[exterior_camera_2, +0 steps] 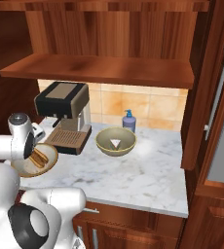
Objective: Pick both bowls and place them on the counter. Then place the hotdog bun in one bowl and place the cake in the other bowl.
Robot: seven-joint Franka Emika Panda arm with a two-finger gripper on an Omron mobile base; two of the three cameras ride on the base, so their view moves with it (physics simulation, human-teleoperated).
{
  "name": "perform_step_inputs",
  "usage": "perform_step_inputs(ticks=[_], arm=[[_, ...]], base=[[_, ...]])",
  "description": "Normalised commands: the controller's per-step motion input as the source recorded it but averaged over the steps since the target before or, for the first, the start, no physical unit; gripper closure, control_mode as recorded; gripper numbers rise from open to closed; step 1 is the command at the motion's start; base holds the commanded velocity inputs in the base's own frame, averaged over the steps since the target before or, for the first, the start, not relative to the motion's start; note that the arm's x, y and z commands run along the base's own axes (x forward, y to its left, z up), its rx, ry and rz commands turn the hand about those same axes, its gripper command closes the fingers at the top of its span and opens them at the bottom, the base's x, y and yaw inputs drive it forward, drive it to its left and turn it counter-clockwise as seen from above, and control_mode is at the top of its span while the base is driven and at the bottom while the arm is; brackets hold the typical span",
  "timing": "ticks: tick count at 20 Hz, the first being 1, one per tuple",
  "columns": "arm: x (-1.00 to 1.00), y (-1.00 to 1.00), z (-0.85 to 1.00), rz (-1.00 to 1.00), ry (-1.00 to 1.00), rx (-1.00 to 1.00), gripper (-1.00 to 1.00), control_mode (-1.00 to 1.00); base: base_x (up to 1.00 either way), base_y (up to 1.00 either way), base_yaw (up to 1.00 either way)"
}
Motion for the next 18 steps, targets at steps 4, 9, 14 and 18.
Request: perform_step_inputs(ticks=[4,9,14,18], arm=[[0.06,0.15,-0.24,0.03,0.00,0.08,1.00,-1.00],[0.00,0.11,-0.25,0.02,0.00,0.13,1.00,-1.00],[0.00,0.19,-0.25,0.02,-0.01,0.03,1.00,-1.00],[0.04,0.13,-0.16,0.02,-0.01,0.00,1.00,-1.00]], base=[[0.00,0.00,0.00],[0.00,0.00,0.00],[0.00,0.00,0.00],[0.00,0.00,0.00]])
